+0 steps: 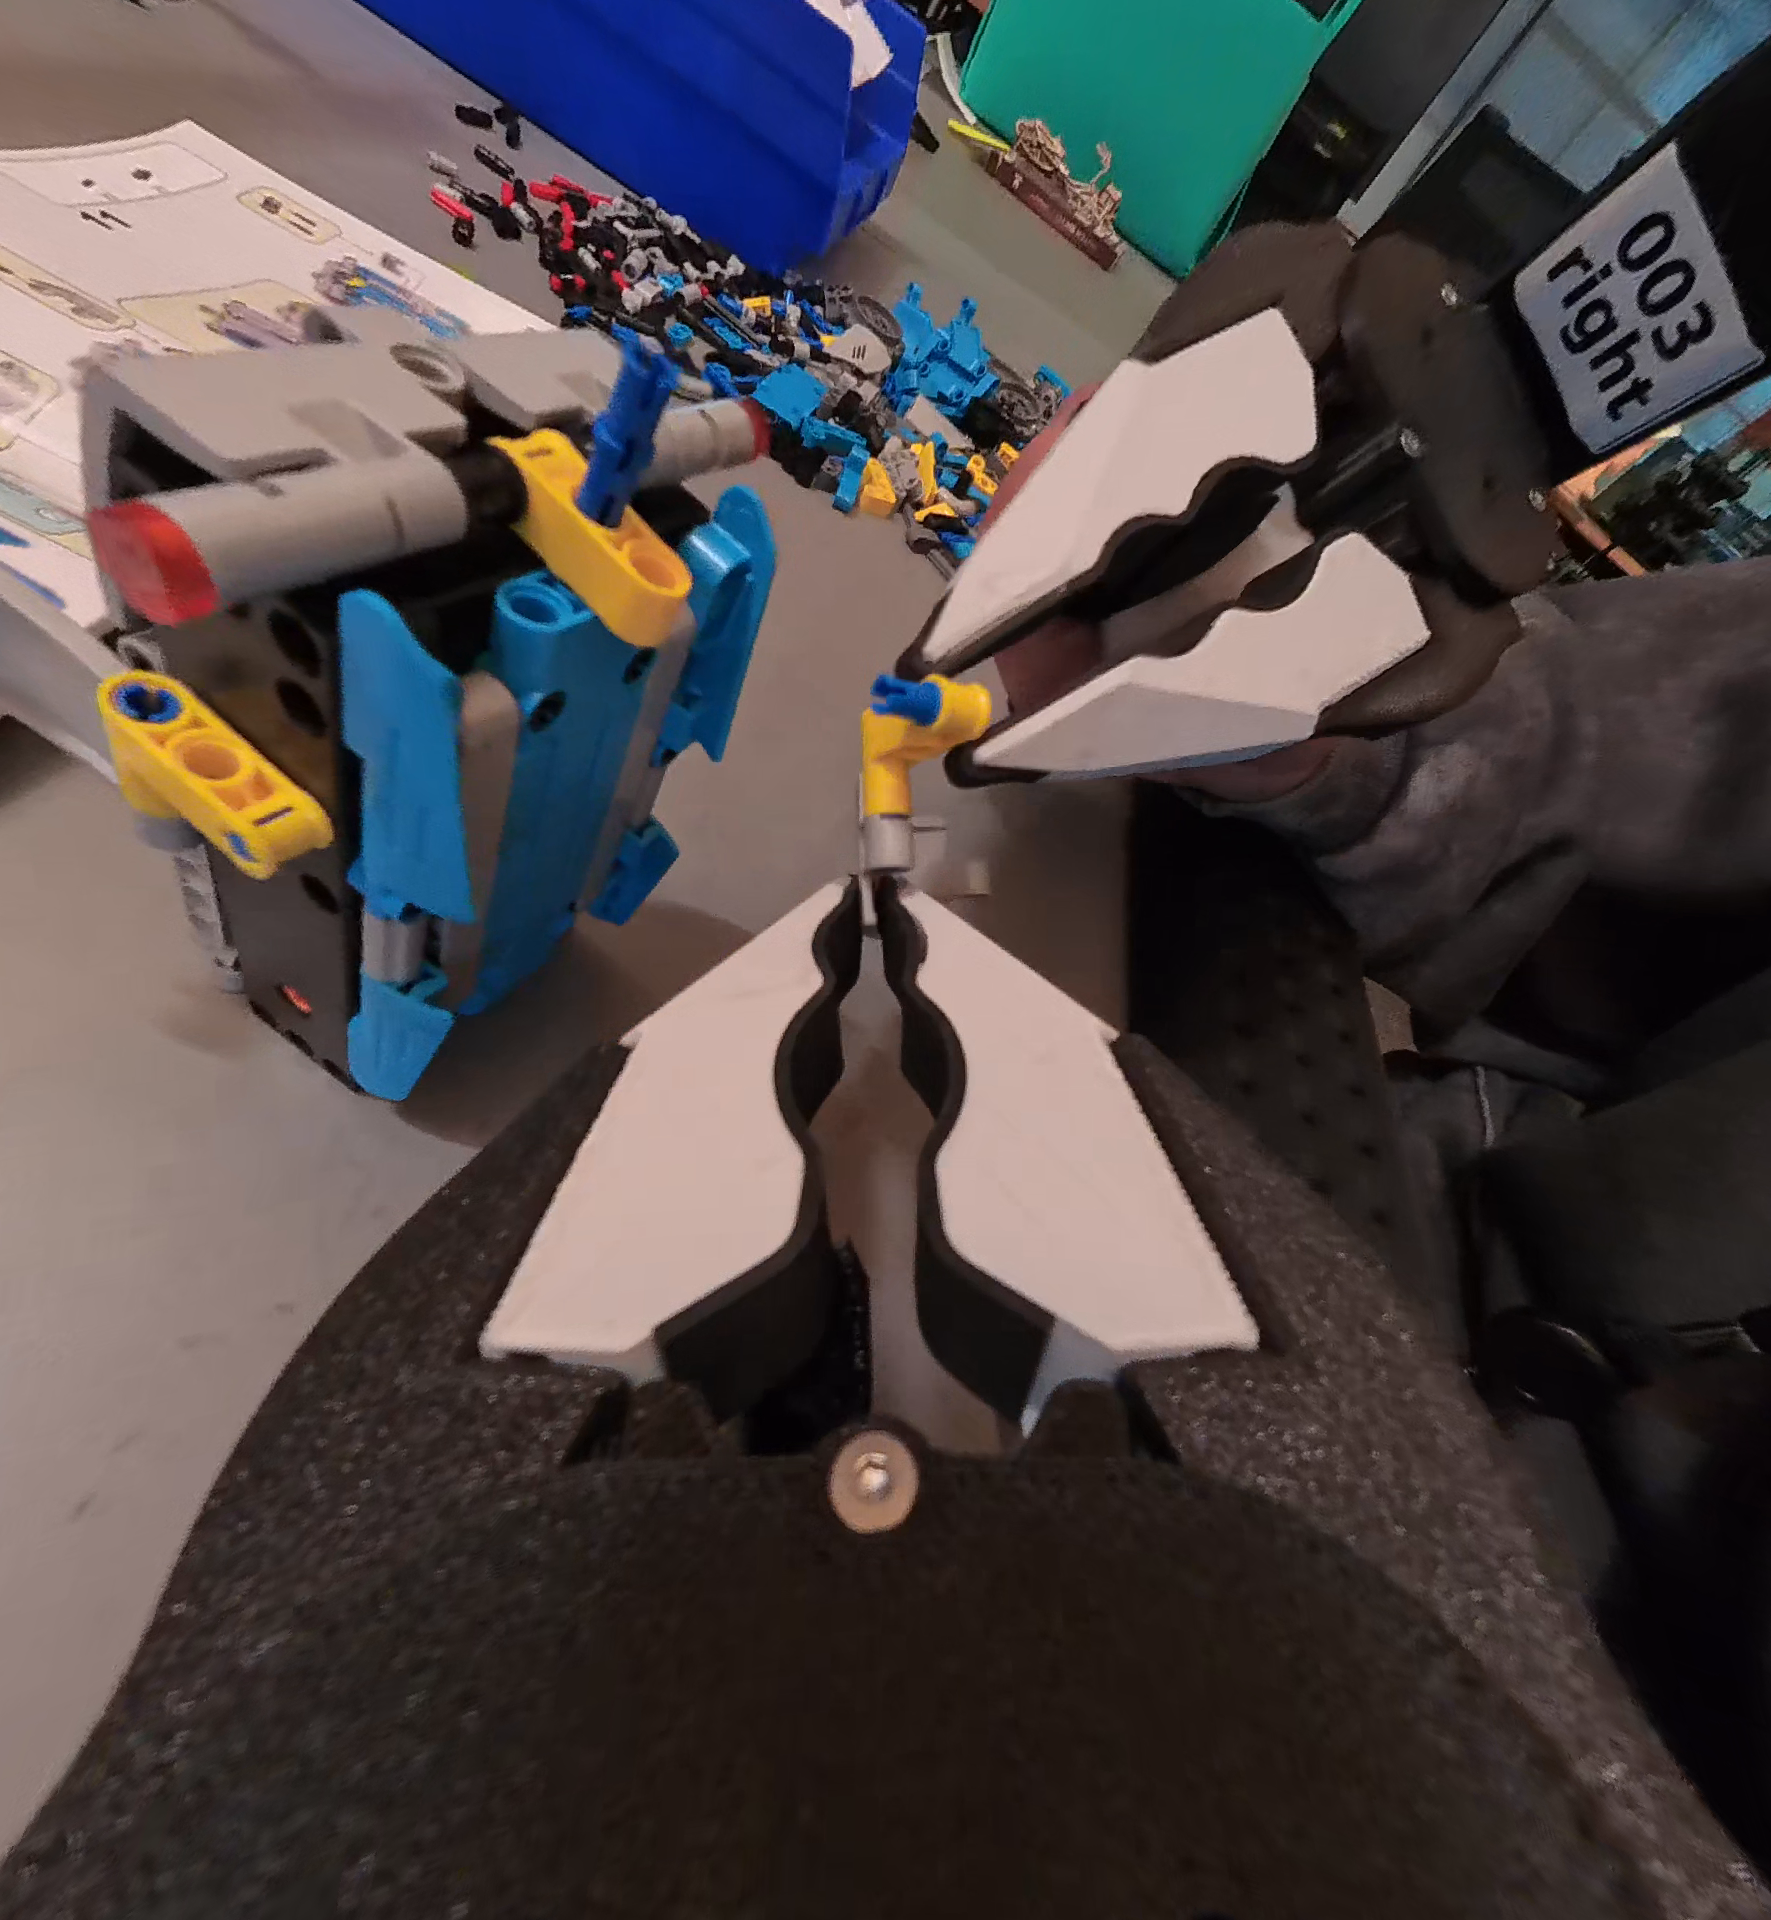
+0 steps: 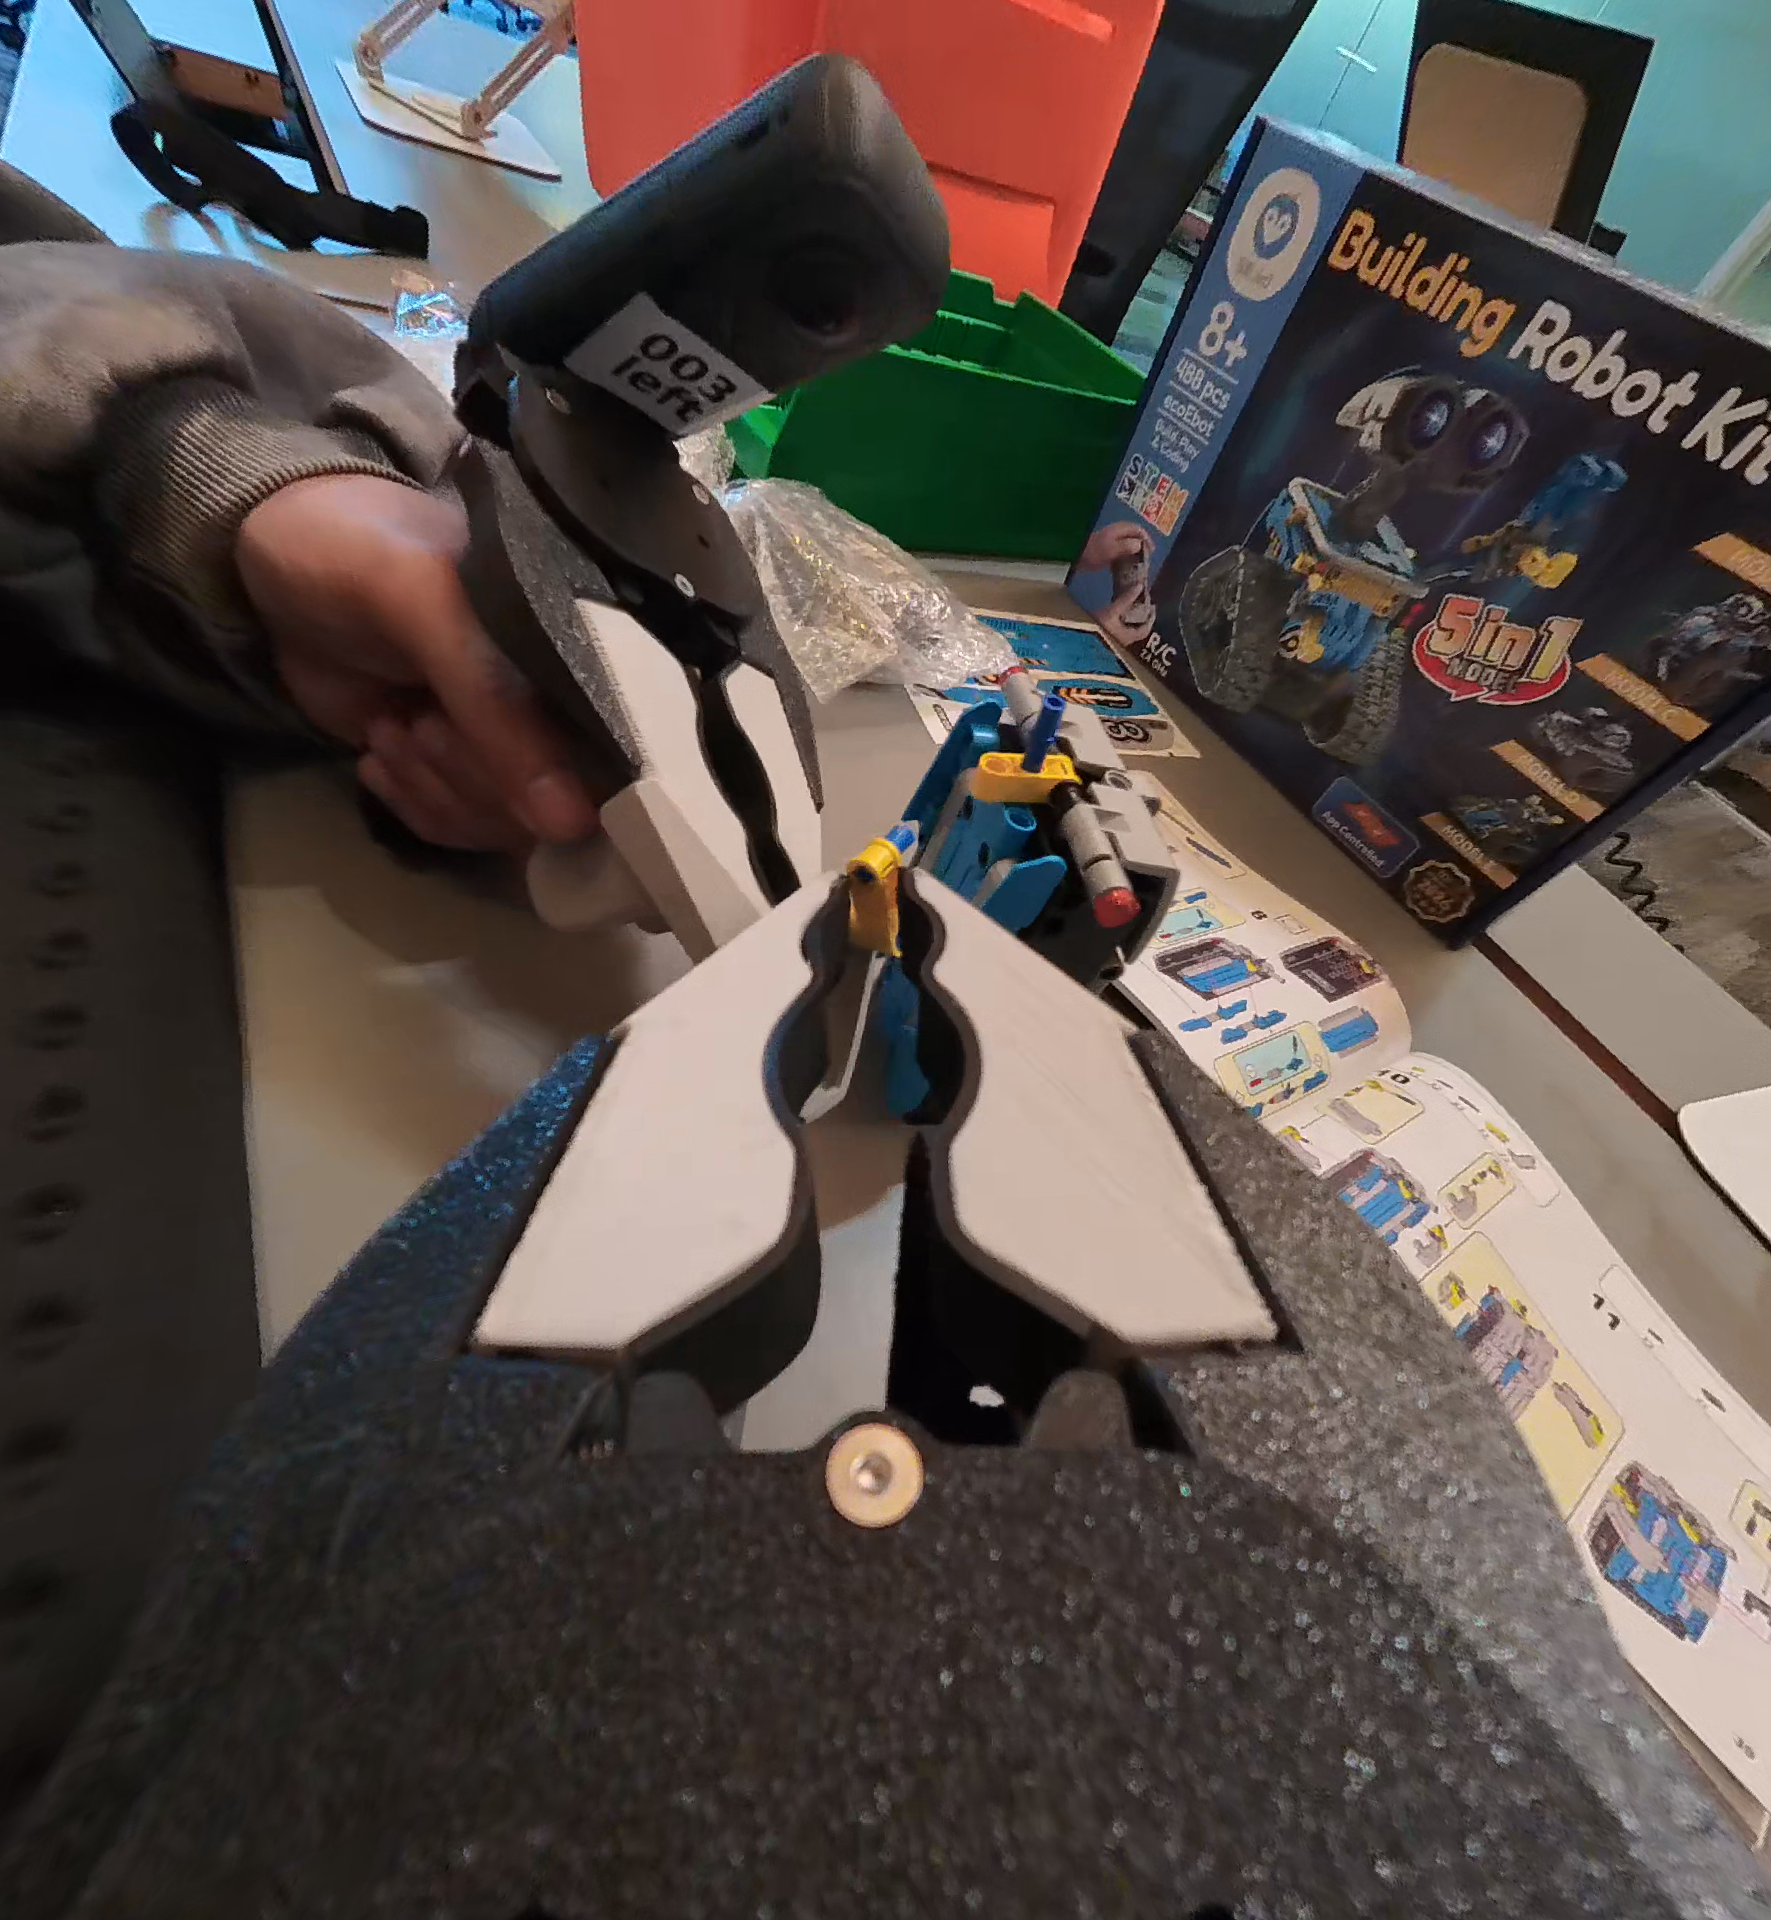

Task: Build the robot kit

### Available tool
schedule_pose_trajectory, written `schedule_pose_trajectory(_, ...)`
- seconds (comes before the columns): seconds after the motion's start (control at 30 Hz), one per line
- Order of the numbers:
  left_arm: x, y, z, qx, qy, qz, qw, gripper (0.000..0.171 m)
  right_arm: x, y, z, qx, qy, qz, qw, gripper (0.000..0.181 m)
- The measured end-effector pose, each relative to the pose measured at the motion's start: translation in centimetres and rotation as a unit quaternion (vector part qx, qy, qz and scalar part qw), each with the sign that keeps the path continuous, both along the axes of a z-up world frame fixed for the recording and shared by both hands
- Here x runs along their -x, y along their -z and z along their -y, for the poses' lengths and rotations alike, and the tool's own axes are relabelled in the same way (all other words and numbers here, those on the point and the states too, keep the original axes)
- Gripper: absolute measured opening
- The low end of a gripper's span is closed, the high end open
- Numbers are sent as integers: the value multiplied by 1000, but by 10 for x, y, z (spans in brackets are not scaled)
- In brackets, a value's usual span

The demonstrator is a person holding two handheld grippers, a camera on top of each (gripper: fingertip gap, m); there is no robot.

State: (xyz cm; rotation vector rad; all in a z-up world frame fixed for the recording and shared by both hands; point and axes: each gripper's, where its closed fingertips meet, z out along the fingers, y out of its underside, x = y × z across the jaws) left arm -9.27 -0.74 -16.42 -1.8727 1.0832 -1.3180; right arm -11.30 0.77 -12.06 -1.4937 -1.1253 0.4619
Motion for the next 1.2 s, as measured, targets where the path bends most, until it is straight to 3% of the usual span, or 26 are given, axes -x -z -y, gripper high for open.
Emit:
schedule_pose_trajectory(0.4,-2,0,6,11,17,3,1000,2,3,3,0,-6,3,17,1000,9)
schedule_pose_trajectory(0.47,-3,-4,9,18,27,20,999,4,1,1,-2,23,0,-11,1000,9)
schedule_pose_trajectory(0.57,-7,-14,16,14,47,48,998,15,-7,0,-7,135,-21,-89,987,9)
schedule_pose_trajectory(0.67,-8,-31,23,-14,63,86,994,31,-15,-2,-9,302,-75,-207,928,9)
schedule_pose_trajectory(0.77,-8,-41,27,-26,68,112,991,35,-21,-18,-1,448,-172,-332,812,9)
schedule_pose_trajectory(0.8,-8,-43,29,-23,73,119,990,38,-23,-24,0,471,-194,-361,781,9)
schedule_pose_trajectory(0.83,-9,-45,32,-12,79,128,989,42,-24,-29,-1,474,-201,-379,769,9)
schedule_pose_trajectory(0.9,-11,-49,38,28,95,146,984,54,-19,-32,2,443,-202,-365,794,9)
schedule_pose_trajectory(1.0,-9,-58,33,88,94,180,975,53,-6,-28,10,394,-194,-314,842,9)
schedule_pose_trajectory(1.07,-4,-65,31,118,103,211,965,25,-1,-28,12,388,-196,-307,847,9)
schedule_pose_trajectory(1.2,-4,-61,23,123,81,205,968,24,0,-24,6,385,-174,-304,854,9)
